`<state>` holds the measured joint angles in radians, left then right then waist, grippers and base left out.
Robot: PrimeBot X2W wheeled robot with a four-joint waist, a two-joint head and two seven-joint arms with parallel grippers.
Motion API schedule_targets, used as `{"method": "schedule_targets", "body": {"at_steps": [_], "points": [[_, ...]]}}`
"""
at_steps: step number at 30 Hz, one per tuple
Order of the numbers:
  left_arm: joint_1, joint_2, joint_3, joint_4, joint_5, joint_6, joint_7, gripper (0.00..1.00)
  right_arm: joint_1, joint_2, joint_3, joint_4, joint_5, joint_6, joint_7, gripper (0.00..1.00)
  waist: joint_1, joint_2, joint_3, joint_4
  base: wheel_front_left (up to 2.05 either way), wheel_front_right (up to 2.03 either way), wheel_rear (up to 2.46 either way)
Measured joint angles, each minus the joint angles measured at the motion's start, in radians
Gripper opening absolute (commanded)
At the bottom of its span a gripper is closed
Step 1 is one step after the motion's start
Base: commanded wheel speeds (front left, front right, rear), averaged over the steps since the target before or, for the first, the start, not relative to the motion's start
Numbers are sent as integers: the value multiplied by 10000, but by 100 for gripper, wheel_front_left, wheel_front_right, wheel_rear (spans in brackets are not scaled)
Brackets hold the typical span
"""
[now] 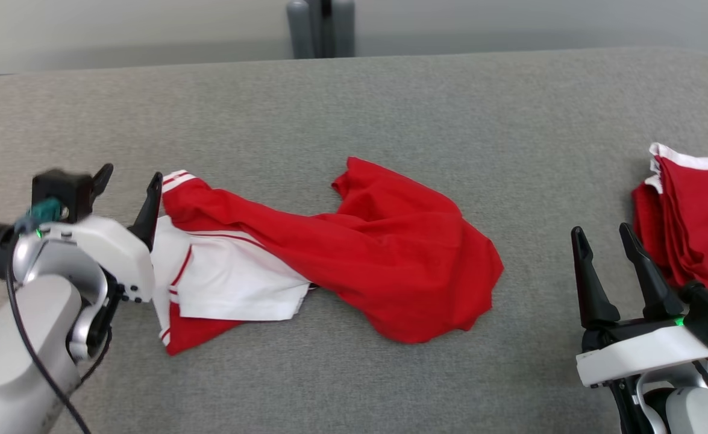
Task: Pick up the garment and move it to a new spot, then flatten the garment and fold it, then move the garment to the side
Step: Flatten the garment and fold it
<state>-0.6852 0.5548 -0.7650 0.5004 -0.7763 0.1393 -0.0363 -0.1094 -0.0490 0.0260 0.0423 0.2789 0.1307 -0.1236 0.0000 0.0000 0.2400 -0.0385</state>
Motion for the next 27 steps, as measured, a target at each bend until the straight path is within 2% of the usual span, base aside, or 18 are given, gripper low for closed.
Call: {"method": "schedule_targets", "body": {"at_steps": [6,10,14,17,20,22,27], "points": [[1403,-424,1340,-1093,-736,1200,-1927,100,164,0,-196,-190,-165,0,144,100,0,0,-300,466,0,0,0],[2375,-564,2063,-2274,-623,1670,-2205,100,263,4,-132,-257,-178,0,301,100,-1,0,-565,684,0,0,0],[3274,-796,3127,-3720,215,1975,-2228,100,379,6,-36,-274,-261,0,414,100,0,0,-865,802,0,0,0],[4110,-1275,3770,-4661,1108,1860,-2234,100,473,2,-56,-280,-261,0,460,100,0,0,-1101,841,0,0,0],[4789,-1724,4316,-5235,2056,1519,-2236,100,634,2,-50,-293,-259,0,527,100,0,0,-1300,881,0,0,0],[5167,-2054,4585,-5302,2635,1237,-2236,100,680,2,-19,-320,-259,0,564,100,0,0,-1412,907,0,0,0],[5655,-2466,5022,-4612,3896,545,-2236,100,838,0,65,-326,-259,0,685,100,0,0,-1654,927,0,0,0]]}}
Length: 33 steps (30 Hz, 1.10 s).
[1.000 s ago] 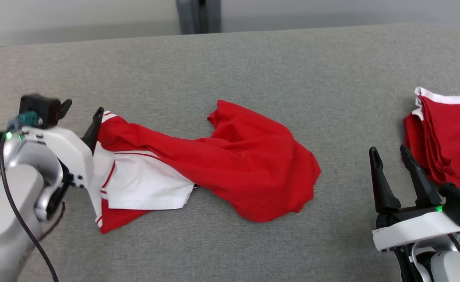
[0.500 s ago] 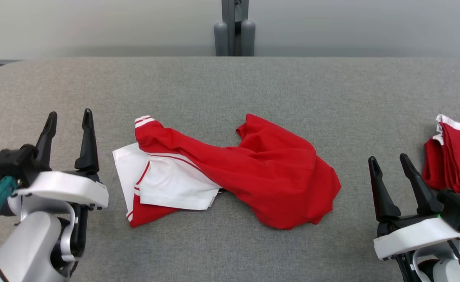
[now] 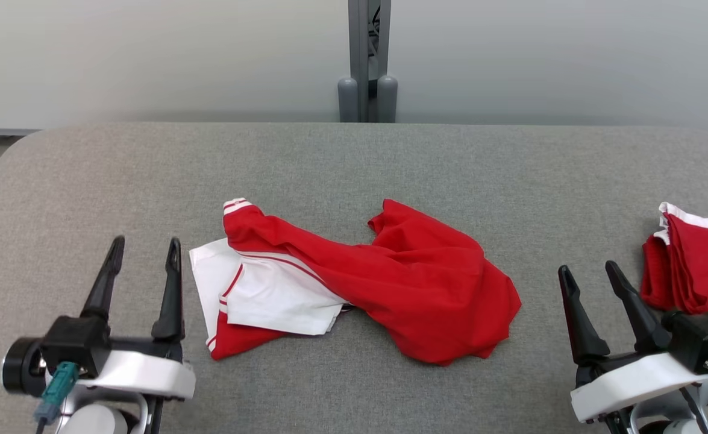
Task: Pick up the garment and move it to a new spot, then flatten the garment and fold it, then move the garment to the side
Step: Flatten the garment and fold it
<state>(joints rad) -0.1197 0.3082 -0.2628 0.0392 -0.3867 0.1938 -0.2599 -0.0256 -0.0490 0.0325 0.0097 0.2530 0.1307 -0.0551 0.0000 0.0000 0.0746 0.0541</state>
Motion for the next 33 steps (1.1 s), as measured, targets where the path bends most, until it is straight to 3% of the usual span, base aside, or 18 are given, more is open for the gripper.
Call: {"method": "schedule_targets", "body": {"at_steps": [11,33], "points": [[1094,-614,453,1126,880,-665,0,100,624,2,94,33,0,0,150,100,0,0,-694,-218,0,0,0],[1307,-817,926,1415,982,-878,0,100,935,2,-65,-245,-17,0,288,100,0,0,-780,-57,0,0,0]]}}
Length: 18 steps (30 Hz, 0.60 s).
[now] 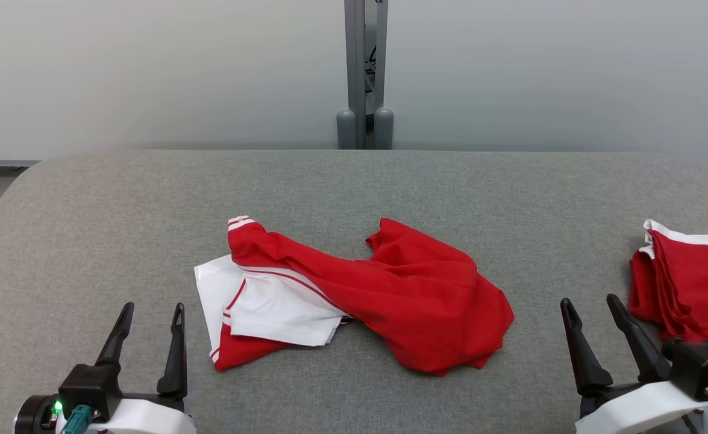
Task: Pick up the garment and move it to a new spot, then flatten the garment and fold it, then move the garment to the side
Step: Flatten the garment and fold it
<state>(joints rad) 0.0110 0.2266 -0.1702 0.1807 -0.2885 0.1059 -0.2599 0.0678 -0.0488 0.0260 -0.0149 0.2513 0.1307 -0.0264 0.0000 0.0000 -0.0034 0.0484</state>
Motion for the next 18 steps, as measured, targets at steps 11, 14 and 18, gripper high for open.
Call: {"method": "schedule_targets", "body": {"at_steps": [11,14,18], "points": [[-374,-372,230,-96,155,-84,0,100,32,-173,309,941,-646,2,362,100,0,0,174,780,0,0,0],[-422,-556,284,-173,205,-94,0,100,22,-299,470,1630,-541,4,362,100,0,0,264,1116,0,0,0],[-559,-715,399,-226,345,-173,0,100,-194,-600,694,2715,-537,0,290,100,0,0,404,1553,0,0,0]]}}
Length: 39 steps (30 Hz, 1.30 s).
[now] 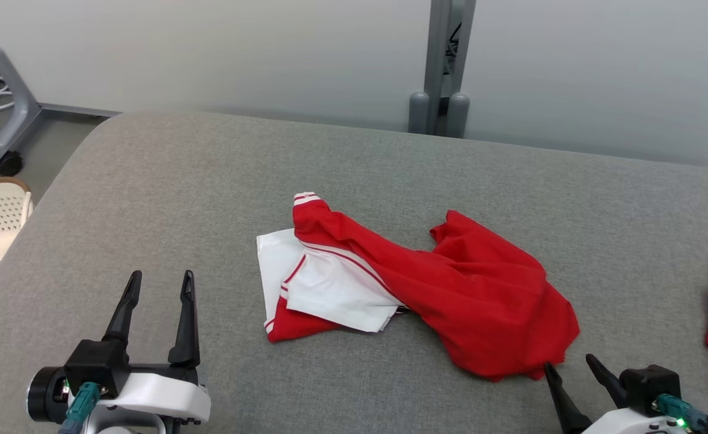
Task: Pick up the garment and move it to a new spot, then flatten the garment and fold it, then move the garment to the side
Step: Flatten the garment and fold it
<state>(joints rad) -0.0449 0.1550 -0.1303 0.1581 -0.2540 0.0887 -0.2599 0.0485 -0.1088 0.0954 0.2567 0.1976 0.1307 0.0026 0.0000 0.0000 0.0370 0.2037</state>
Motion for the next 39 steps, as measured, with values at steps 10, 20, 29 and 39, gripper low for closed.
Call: {"method": "schedule_targets", "body": {"at_steps": [10,20,29,39], "points": [[-38,-176,169,-25,290,-196,0,100,-1086,-339,493,1891,-140,2,-316,100,0,0,281,539,0,0,0],[-219,-405,357,-98,525,-336,0,100,-1983,-539,1058,2767,485,2,-575,0,0,0,639,309,0,0,0],[-207,-445,662,-171,713,-360,0,100,-1299,-1392,1795,-184,1195,2,1085,0,0,0,793,-367,0,0,0],[-27,-435,826,-203,876,-485,0,100,356,-2801,1707,-5683,2830,0,5900,0,0,0,626,-1039,0,0,0]]}}
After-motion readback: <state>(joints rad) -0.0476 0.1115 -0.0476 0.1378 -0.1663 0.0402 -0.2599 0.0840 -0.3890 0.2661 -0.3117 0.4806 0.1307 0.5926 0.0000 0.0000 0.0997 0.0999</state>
